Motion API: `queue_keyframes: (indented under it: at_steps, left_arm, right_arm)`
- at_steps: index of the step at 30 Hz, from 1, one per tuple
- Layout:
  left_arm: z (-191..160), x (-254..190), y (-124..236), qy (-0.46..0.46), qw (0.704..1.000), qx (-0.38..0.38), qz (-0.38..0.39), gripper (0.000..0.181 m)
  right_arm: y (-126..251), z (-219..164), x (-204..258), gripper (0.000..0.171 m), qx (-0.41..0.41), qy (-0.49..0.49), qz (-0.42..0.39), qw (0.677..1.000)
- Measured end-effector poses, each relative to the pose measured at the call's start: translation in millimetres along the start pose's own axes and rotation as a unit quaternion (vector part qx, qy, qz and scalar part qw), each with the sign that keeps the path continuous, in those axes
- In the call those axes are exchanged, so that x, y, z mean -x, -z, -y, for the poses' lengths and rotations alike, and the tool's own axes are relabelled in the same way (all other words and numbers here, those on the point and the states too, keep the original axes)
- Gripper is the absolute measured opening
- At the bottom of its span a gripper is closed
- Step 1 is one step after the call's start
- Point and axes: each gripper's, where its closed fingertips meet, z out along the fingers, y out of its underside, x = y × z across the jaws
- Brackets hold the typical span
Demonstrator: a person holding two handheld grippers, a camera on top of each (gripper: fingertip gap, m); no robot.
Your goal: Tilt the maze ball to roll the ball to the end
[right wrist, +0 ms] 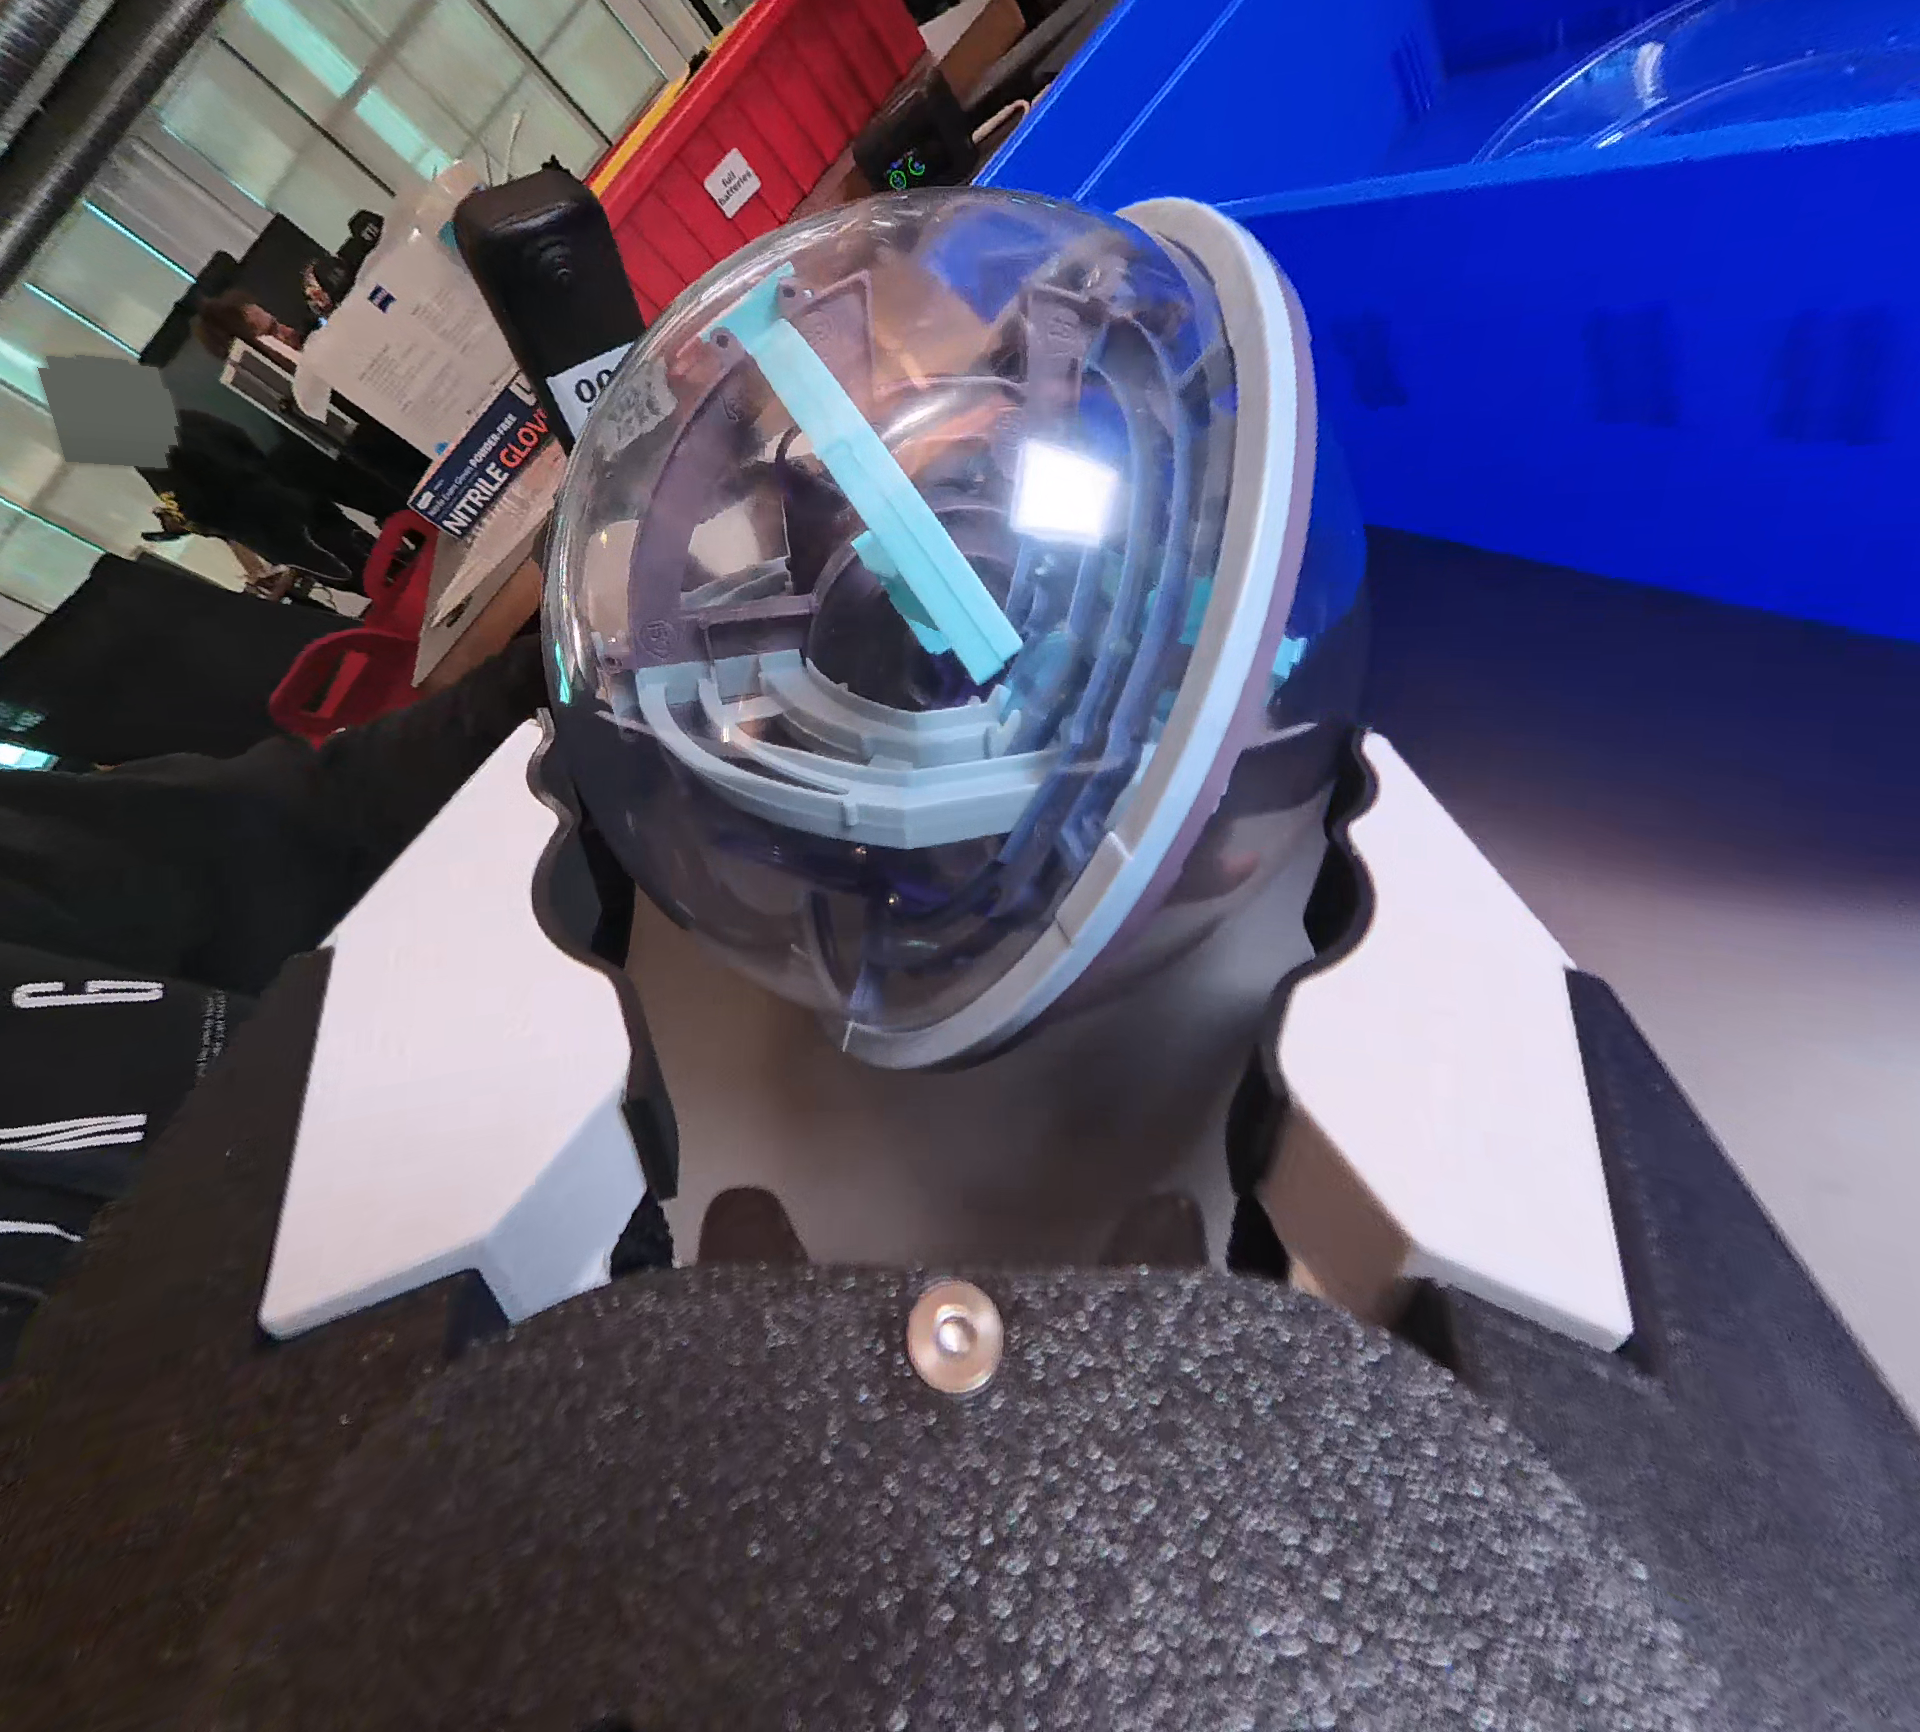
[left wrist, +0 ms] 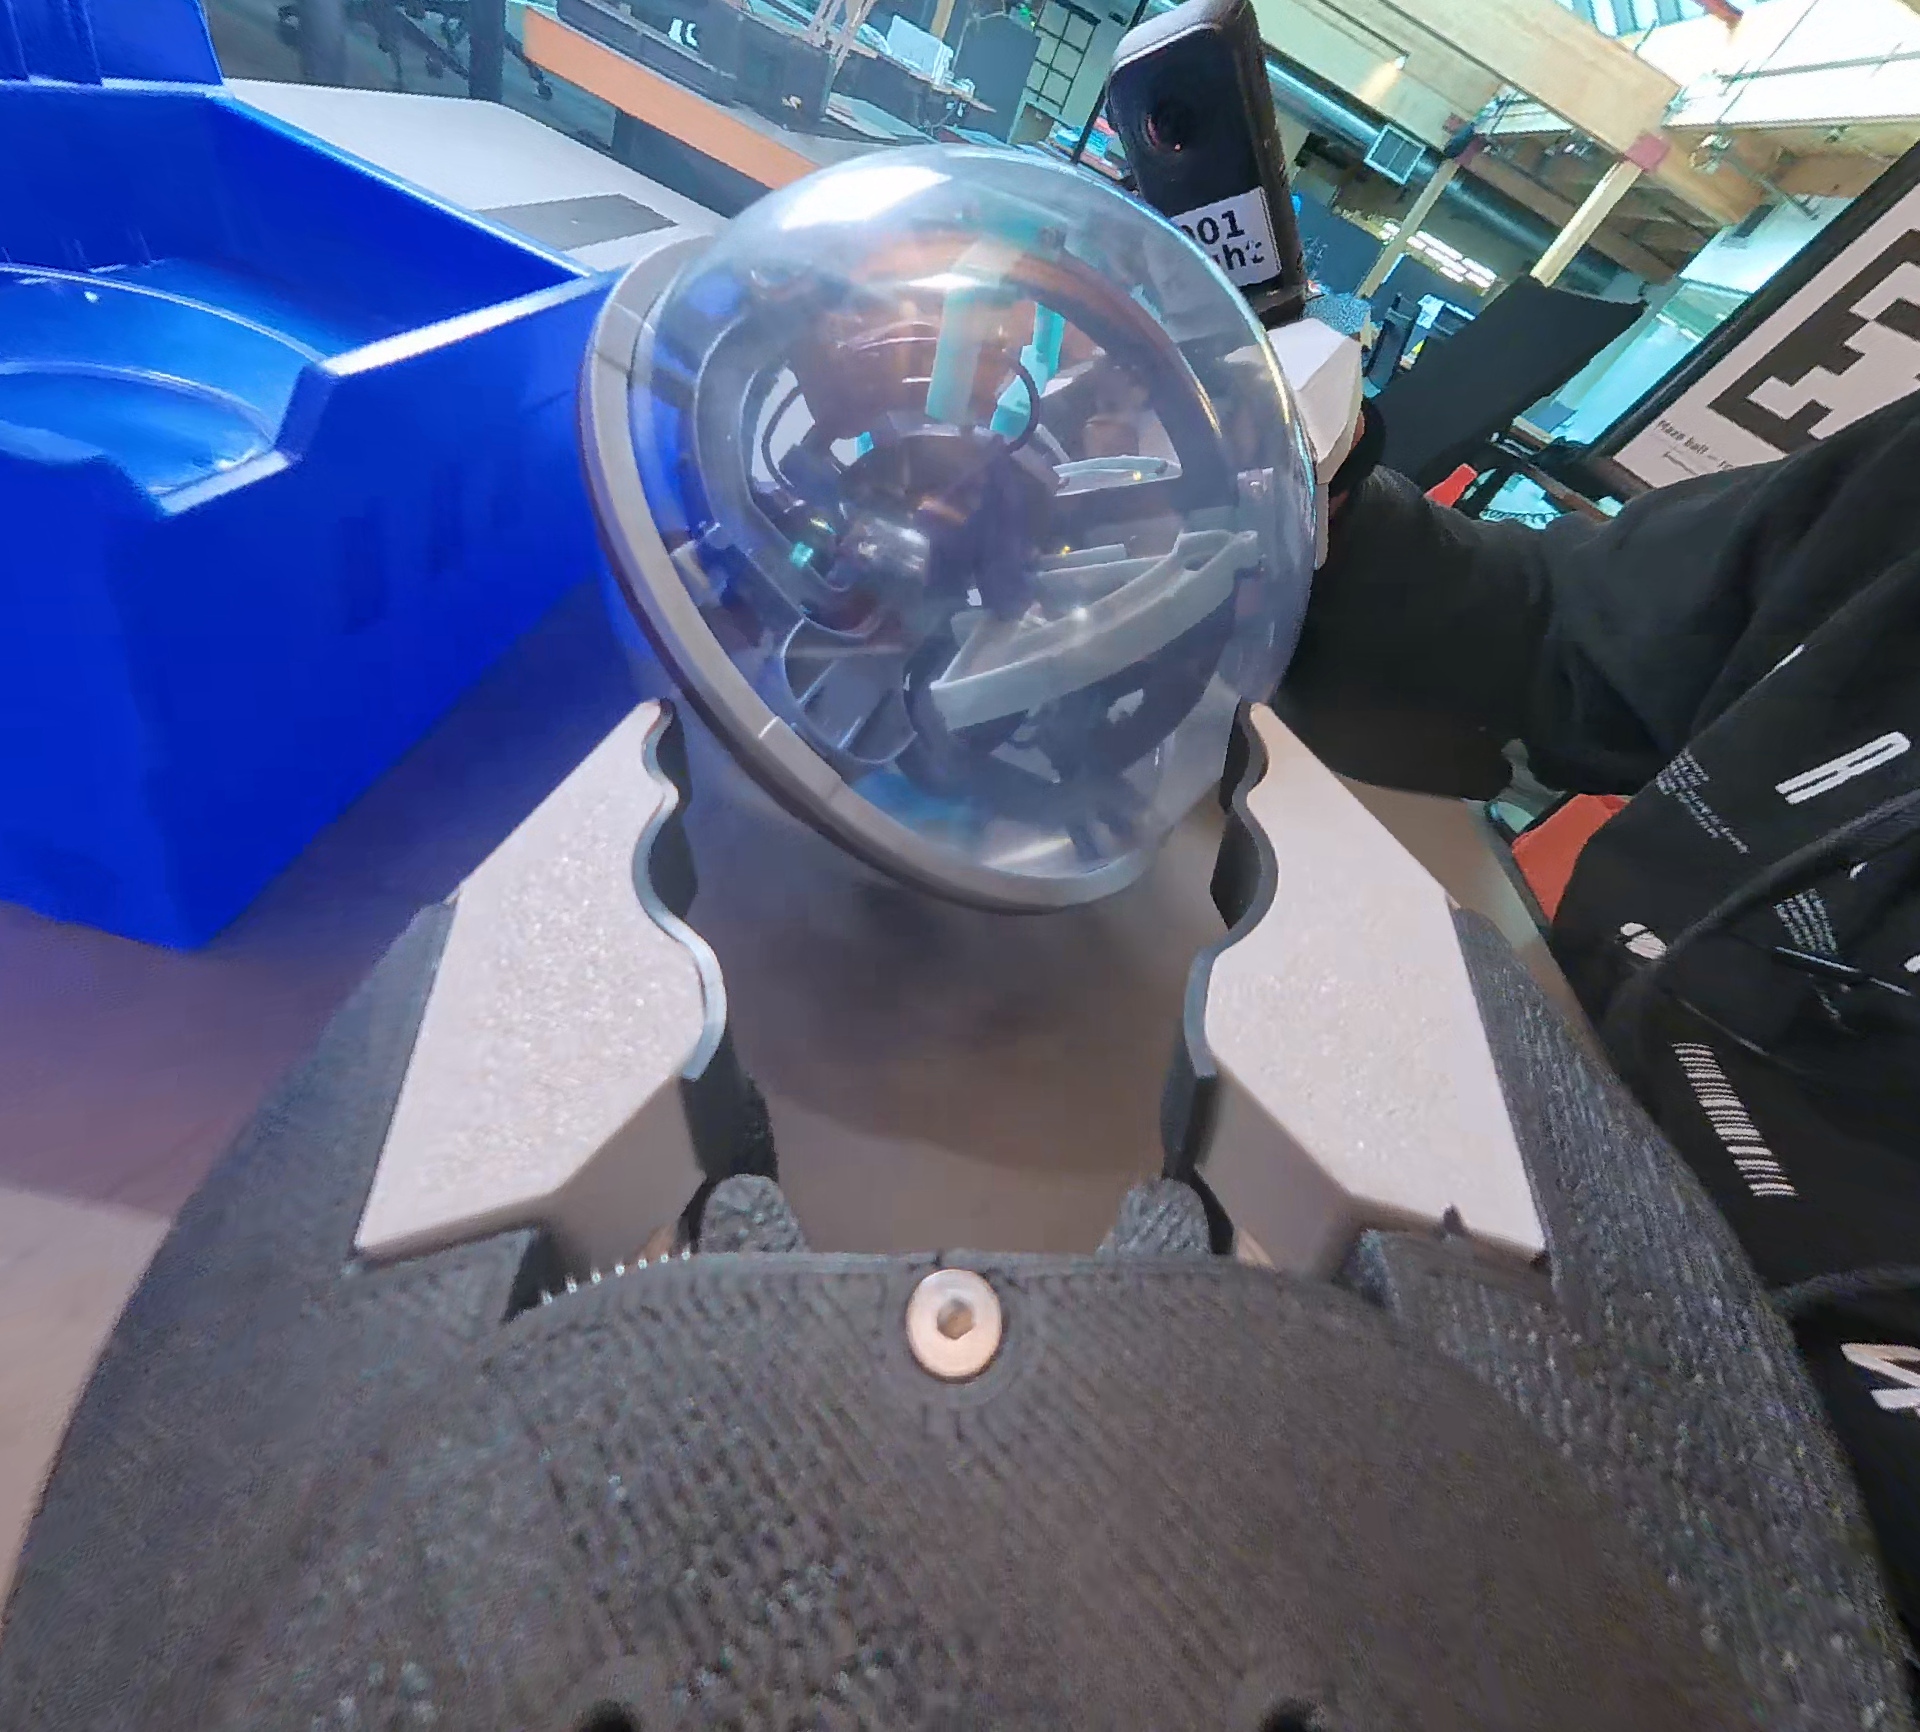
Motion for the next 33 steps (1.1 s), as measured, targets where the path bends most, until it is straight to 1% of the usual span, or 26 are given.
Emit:
queue_keyframes:
  at_steps: [6,10,18,33]
  left_arm:
    - [-3.5,0.2,-4.1,0.047,0.999,0.007,-0.013,0.101]
    - [-4.2,0.9,-4.7,0.058,0.998,0.008,-0.018,0.099]
    - [-5.4,1.4,-4.8,0.061,0.998,0.012,-0.019,0.096]
    - [-8.1,0.2,-5.7,0.058,0.998,0.022,-0.023,0.096]
  right_arm:
    - [3.5,3.5,-2.3,0.139,0.002,-0.023,-0.009,1.000]
    - [4.7,4.4,-3.6,0.139,0.000,-0.030,-0.006,1.000]
    - [5.1,6.0,-5.2,0.139,-0.008,-0.034,0.007,0.999]
    - [5.1,6.0,-5.5,0.139,-0.012,-0.032,0.027,0.999]
